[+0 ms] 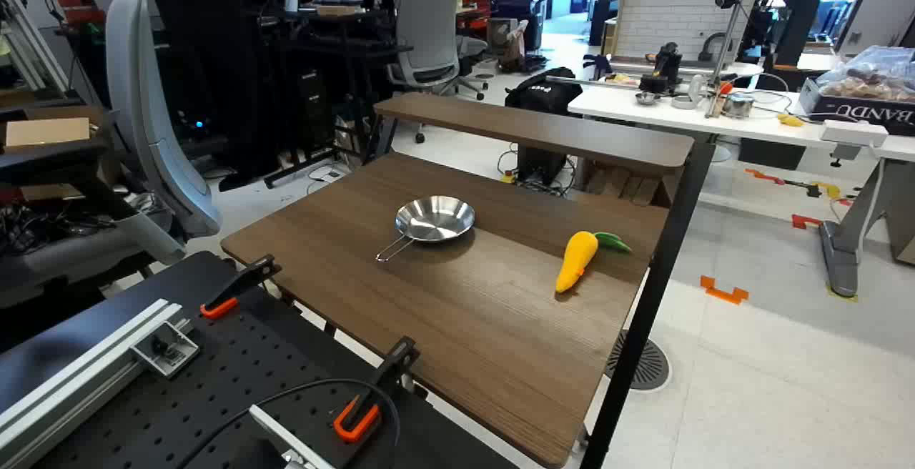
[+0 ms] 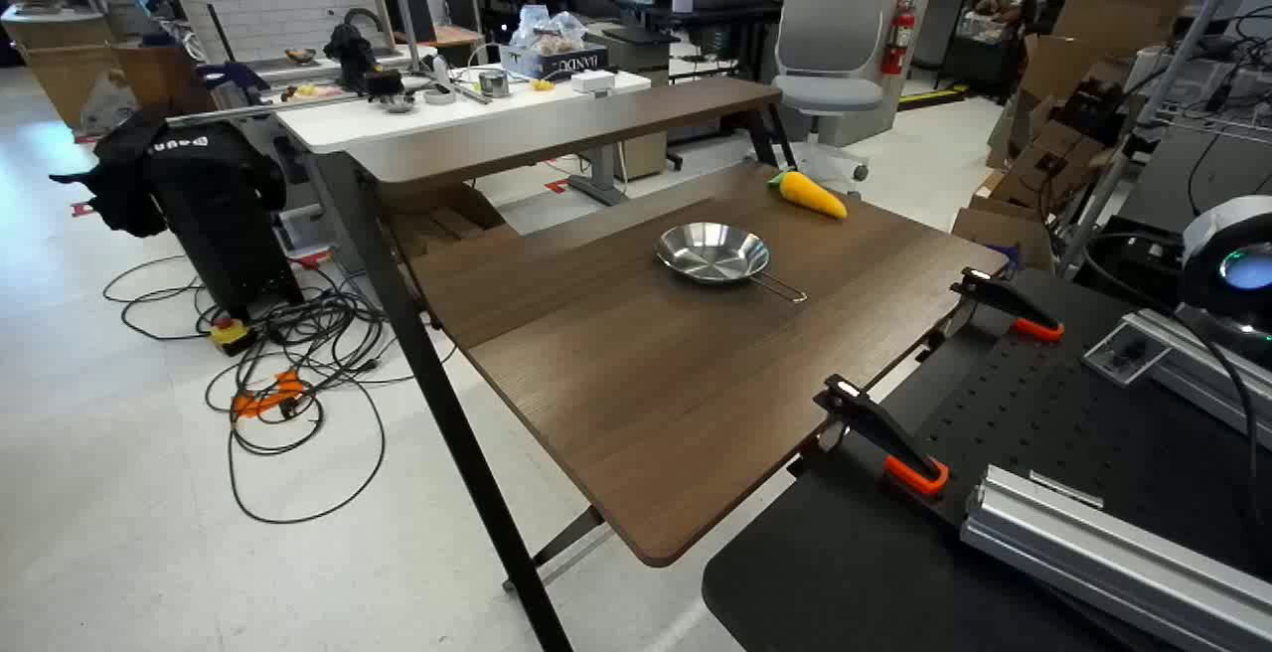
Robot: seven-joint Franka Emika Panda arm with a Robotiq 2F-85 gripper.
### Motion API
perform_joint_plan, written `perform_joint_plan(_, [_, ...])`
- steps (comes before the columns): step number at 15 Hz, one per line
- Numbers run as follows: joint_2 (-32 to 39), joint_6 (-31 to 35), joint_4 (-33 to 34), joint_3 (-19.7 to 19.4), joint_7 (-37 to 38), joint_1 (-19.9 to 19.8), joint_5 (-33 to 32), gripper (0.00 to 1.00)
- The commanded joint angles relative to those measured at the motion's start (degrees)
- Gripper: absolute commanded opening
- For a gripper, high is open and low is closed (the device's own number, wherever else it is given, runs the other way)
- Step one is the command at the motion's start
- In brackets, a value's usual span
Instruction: Put the carrot plush on the pan
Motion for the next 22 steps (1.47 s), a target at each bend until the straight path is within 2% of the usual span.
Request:
perform_joint_plan(1, [0.03,-0.12,0.10,0.56,-0.29,-0.63,0.34,1.00])
perform_joint_plan(14, [2.82,2.86,-0.58,0.16,0.35,-2.62,-2.30,1.00])
perform_joint_plan(18, [6.85,7.31,-1.32,-0.41,1.07,-5.27,-5.33,1.00])
perform_joint_plan(22, [14.02,12.80,-0.56,-1.29,2.63,-7.77,-7.24,1.00])
